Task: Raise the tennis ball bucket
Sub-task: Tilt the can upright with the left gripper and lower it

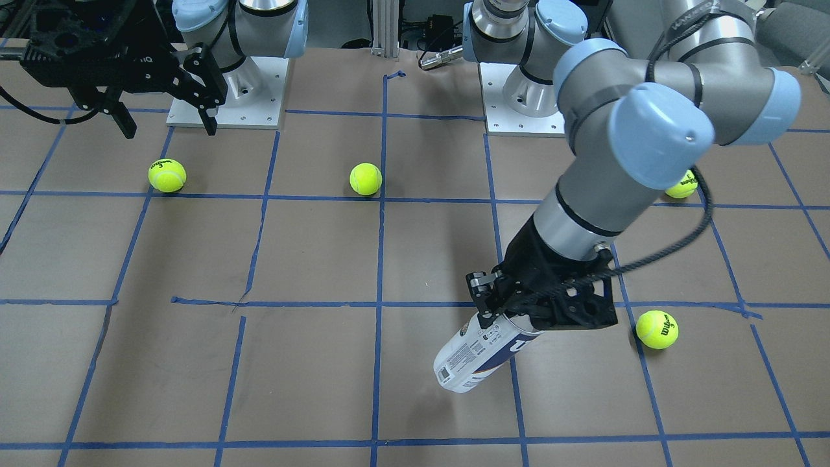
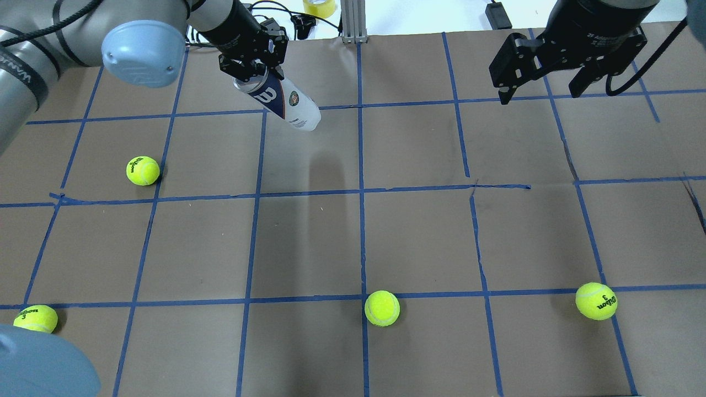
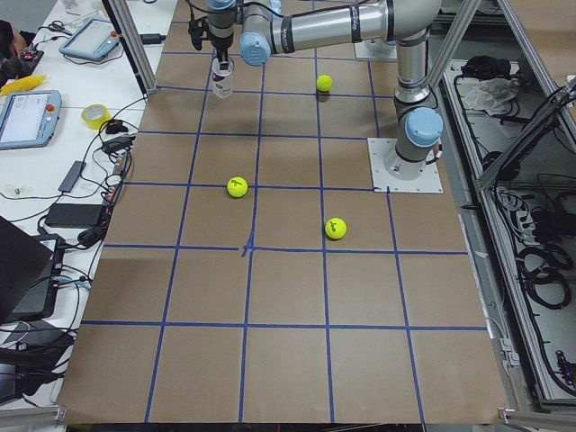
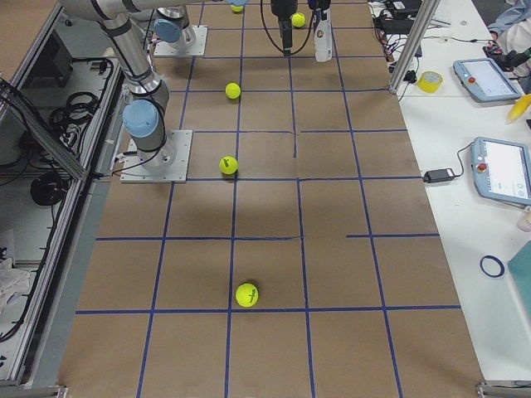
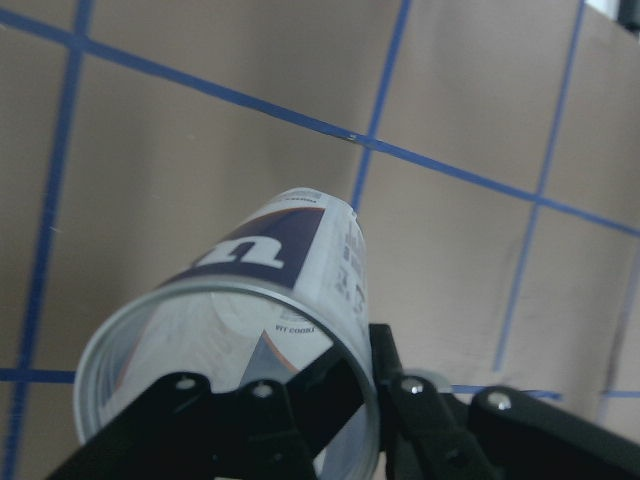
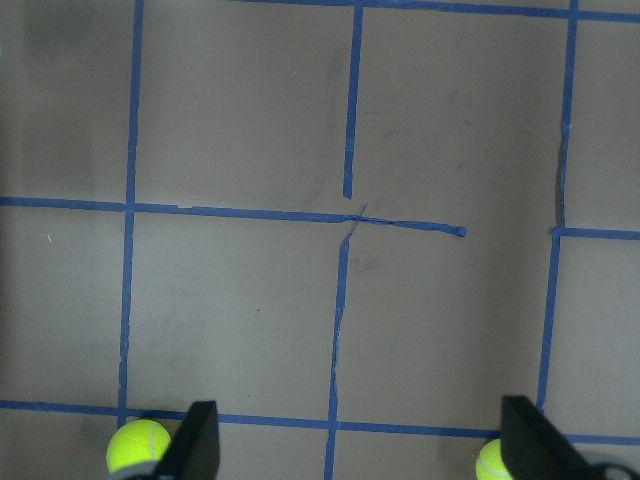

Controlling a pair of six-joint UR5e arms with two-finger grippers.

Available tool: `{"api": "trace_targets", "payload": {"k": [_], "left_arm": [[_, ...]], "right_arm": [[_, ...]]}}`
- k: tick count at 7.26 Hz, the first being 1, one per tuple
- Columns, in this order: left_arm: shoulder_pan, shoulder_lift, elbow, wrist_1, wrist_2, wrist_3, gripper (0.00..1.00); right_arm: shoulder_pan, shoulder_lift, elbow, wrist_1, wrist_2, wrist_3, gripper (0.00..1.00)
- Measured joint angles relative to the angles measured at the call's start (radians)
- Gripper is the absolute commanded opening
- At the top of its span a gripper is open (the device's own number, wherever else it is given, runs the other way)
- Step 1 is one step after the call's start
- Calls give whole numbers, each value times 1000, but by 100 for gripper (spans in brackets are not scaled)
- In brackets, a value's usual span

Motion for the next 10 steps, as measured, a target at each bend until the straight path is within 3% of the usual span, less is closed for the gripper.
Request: {"api": "trace_targets", "payload": {"k": [3,7,8,10], "left_arm": [[-74,-40,21,-73,154,253,0],[-110,-76,19,-100,178,298,0],[-114,-79,18,-102,178,300,38],[-119,-84,17,-102,177,301,57]], "right_arm": [[0,0,1,0,0,0,100],[0,0,2,0,2,0,100],[-1,1,2,-1,4,1,100],[-1,1,2,-1,6,0,100]]}}
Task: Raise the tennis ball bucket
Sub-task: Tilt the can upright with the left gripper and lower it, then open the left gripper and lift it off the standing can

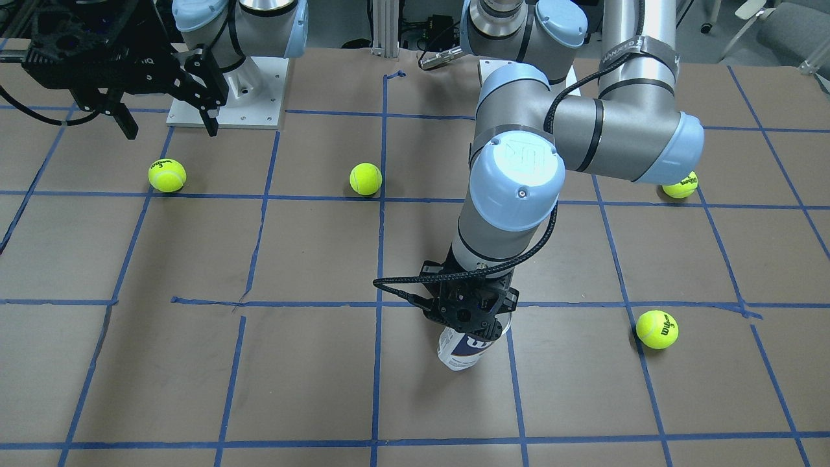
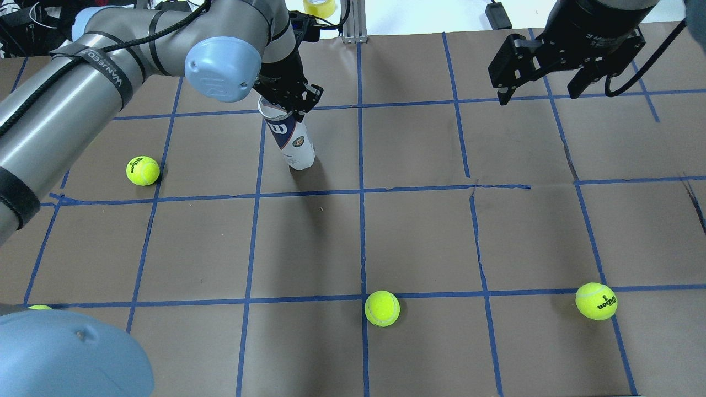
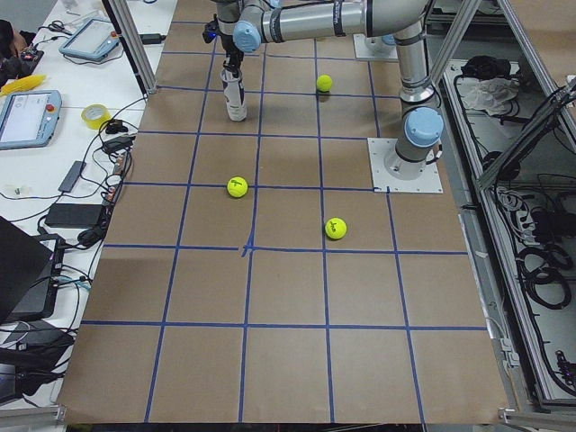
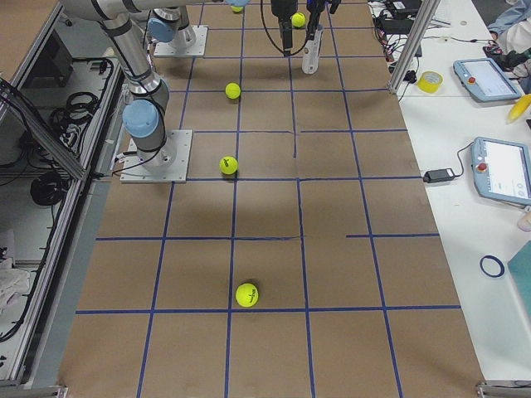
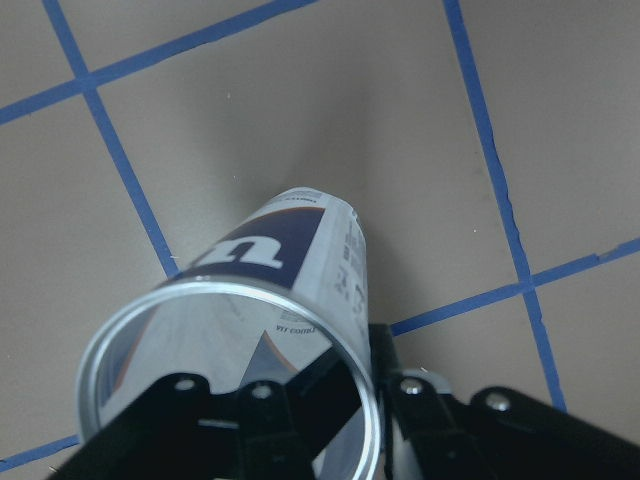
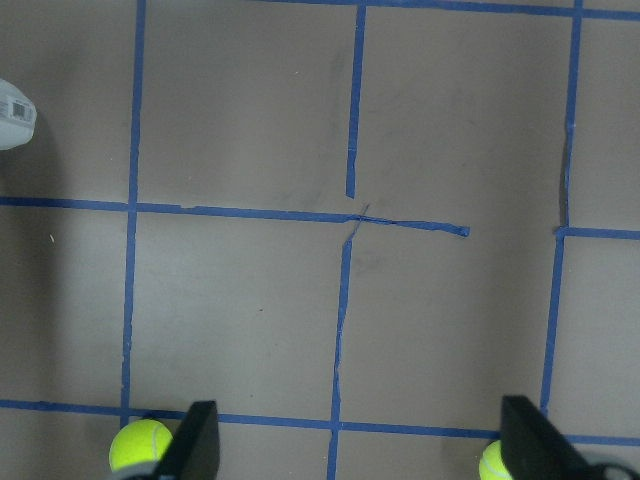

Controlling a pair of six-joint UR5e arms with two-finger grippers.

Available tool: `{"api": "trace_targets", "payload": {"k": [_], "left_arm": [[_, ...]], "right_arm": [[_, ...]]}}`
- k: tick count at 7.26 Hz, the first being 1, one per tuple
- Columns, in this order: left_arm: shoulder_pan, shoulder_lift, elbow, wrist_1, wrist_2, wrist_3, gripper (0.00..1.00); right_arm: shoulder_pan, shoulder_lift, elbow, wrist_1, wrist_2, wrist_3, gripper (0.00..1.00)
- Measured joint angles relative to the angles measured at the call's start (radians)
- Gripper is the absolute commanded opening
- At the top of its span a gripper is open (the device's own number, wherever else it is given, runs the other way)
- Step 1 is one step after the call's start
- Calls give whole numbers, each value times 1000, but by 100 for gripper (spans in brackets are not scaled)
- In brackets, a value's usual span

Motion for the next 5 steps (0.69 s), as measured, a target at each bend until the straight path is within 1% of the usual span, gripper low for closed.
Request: {"api": "trace_targets", "payload": {"k": [1,2,3,5], "left_arm": [[-1,-2,0,0,-3,1,62],[-2,-1,1,0,-6,1,86],[-3,6,4,-4,-9,0,100],[-6,46,17,-42,-6,-2,100]], "right_arm": [[0,0,0,0,-1,-1,100],[0,0,0,1,-1,-1,100],[0,0,0,1,0,-1,100],[0,-1,0,1,1,-3,100]]}}
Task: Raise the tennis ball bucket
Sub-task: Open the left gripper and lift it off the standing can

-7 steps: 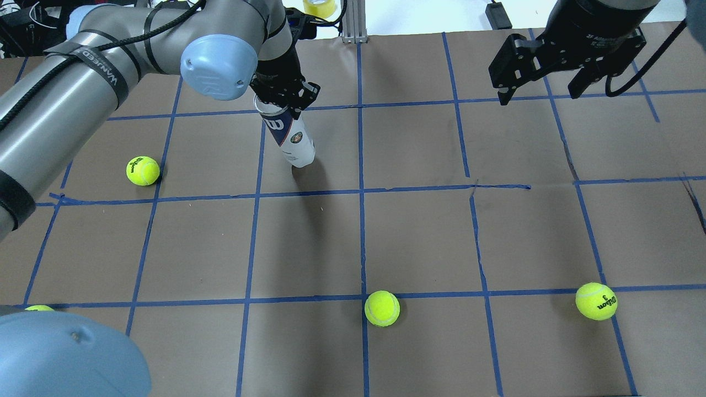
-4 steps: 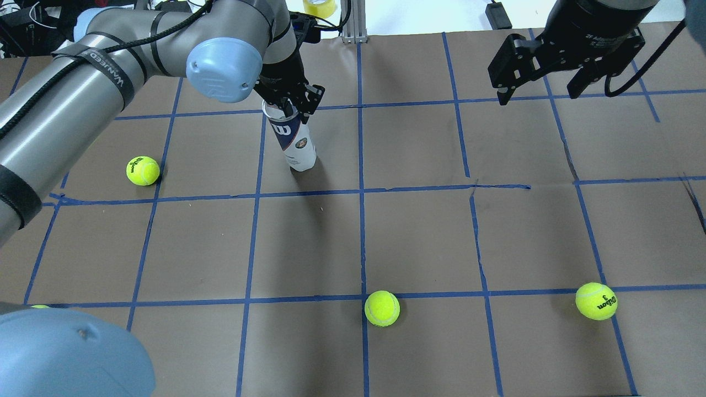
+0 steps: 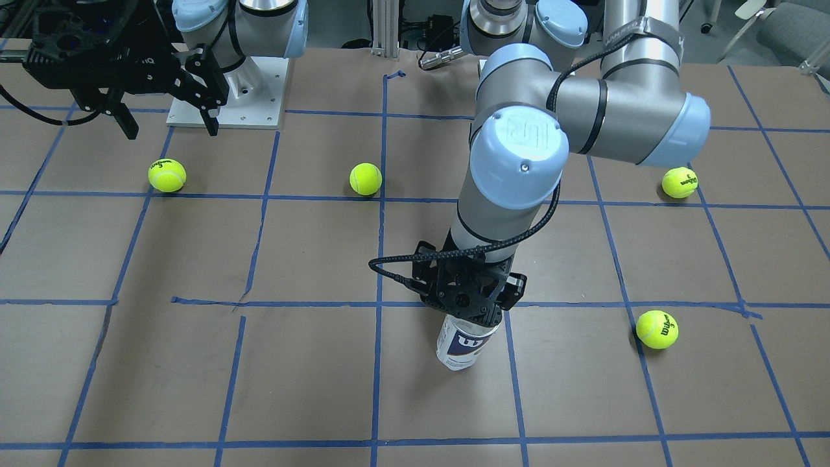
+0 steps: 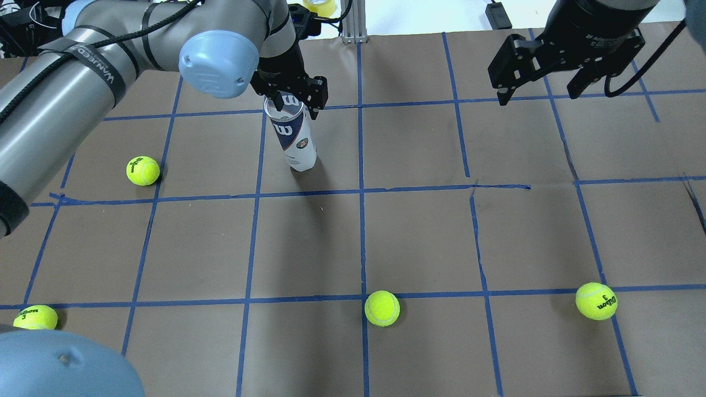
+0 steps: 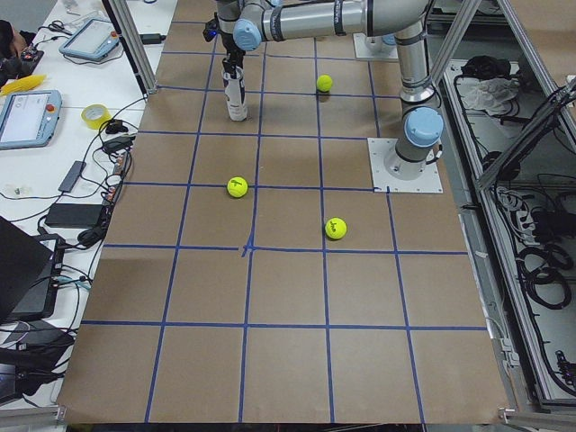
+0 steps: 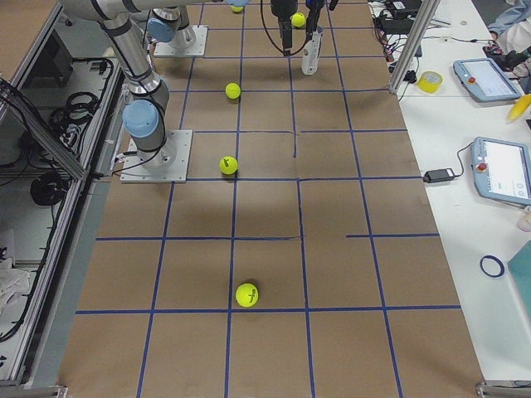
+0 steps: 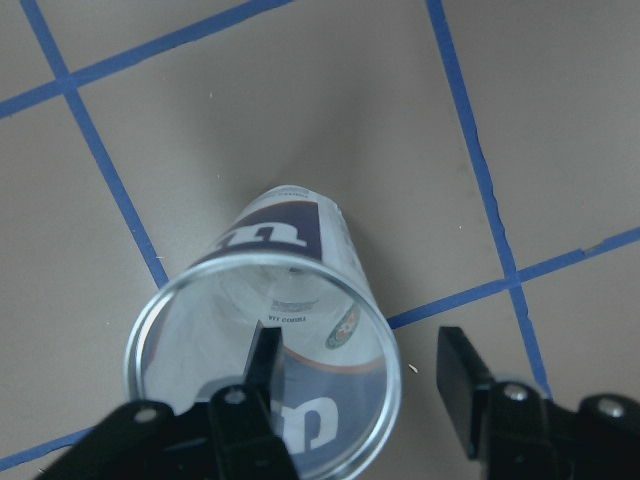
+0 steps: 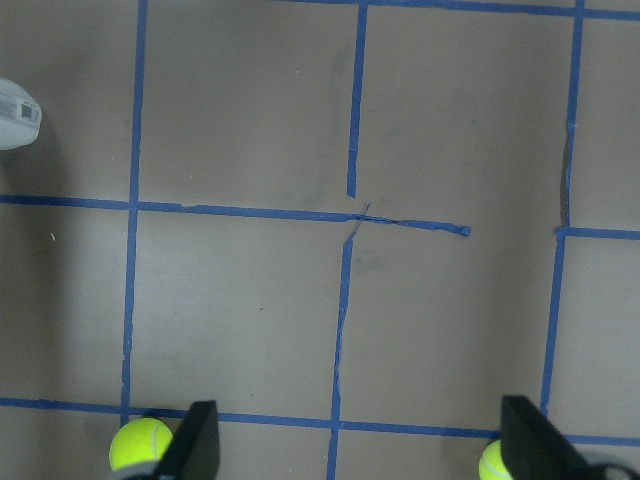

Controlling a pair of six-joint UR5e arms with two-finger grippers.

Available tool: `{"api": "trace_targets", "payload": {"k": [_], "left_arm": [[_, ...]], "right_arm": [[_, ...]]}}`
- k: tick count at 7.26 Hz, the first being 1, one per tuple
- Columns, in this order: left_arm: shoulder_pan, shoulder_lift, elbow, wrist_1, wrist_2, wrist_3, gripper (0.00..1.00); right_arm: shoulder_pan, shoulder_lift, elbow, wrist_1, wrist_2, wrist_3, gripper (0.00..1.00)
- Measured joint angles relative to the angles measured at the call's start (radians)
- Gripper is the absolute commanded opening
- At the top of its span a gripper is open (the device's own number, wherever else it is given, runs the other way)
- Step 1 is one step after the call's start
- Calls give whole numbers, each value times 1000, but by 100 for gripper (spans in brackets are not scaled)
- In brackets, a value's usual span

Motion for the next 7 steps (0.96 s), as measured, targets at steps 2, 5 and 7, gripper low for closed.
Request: {"api": "trace_targets", "payload": {"k": [2,5,7], "left_arm": [[4,58,60,-130,10,-7,100],[83,161,126,-316,33,-10,100],[184,237,96,-377,31,-1,100]], "right_arm": [[0,0,0,0,0,-1,100],[-1,-1,4,0,0,-3,100],[-2,-1,4,0,0,-5,100]]}}
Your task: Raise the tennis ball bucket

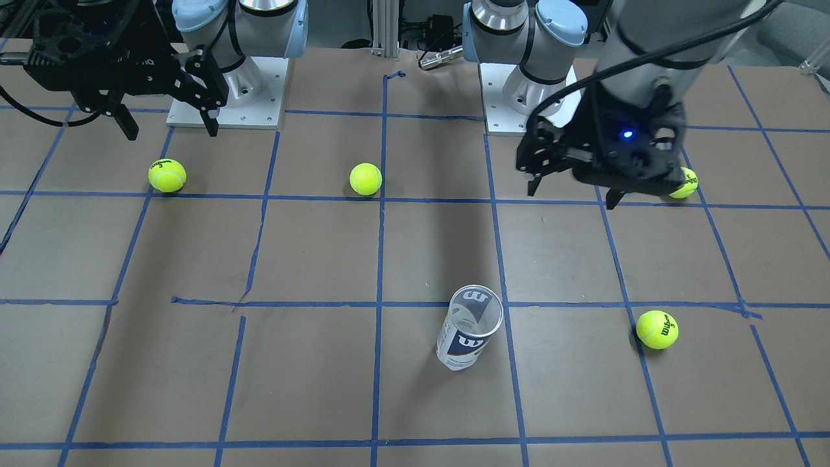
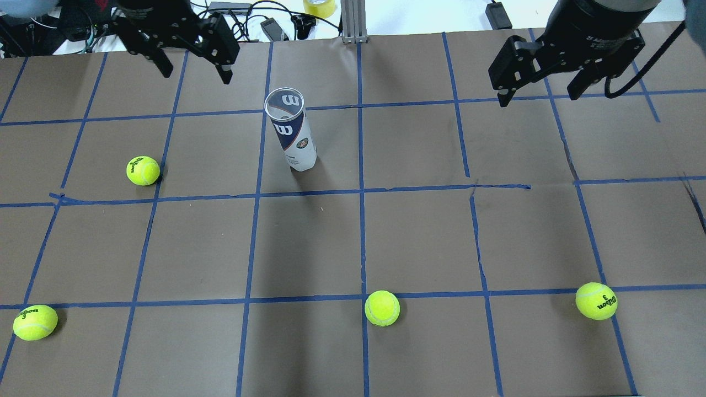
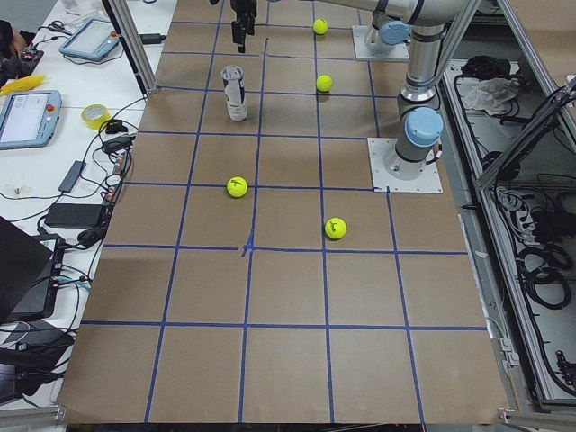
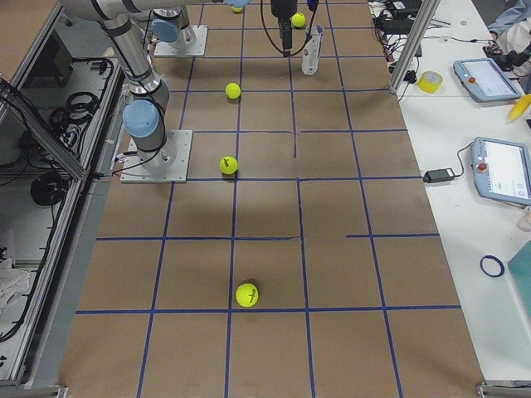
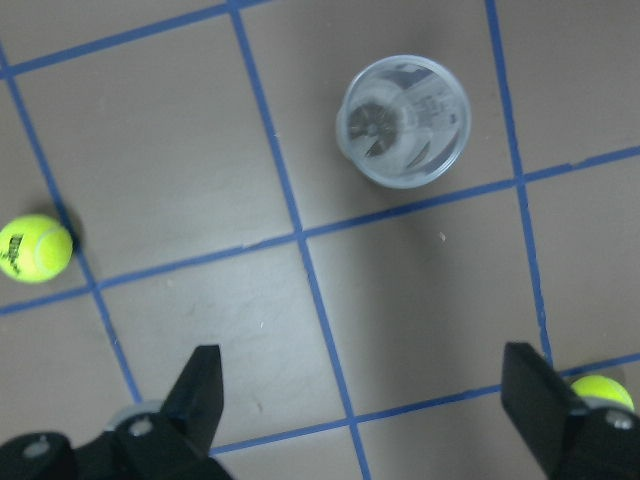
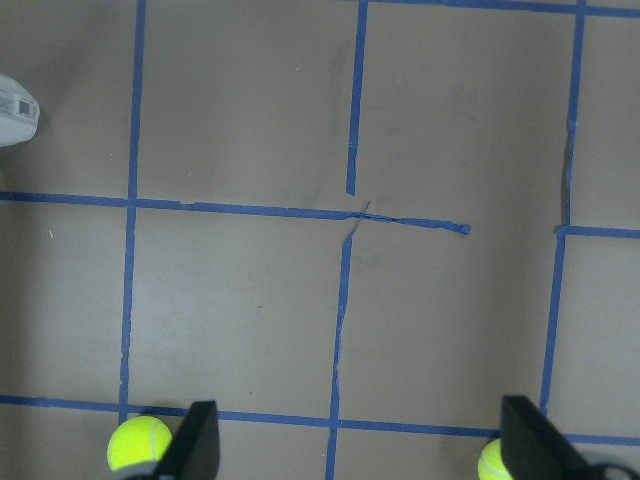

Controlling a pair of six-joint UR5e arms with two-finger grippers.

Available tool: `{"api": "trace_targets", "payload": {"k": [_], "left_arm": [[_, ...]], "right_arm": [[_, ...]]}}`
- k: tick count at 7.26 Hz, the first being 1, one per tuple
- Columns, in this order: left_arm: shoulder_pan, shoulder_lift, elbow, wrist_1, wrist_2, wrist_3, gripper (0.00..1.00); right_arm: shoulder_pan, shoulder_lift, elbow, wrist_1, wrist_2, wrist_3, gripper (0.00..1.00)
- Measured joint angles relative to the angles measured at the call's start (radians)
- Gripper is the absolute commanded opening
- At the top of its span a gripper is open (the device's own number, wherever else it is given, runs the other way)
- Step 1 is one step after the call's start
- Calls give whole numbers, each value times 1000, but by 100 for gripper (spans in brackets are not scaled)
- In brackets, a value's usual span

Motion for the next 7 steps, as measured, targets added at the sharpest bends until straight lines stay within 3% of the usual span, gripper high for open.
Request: {"api": "trace_targets", "payload": {"k": [4,7], "left_arm": [[53,112,-171,35,14,-29,100],[51,146,-203,47,9,-47,100]], "right_arm": [[1,0,3,0,0,1,100],[-1,0,5,0,0,-1,100]]}}
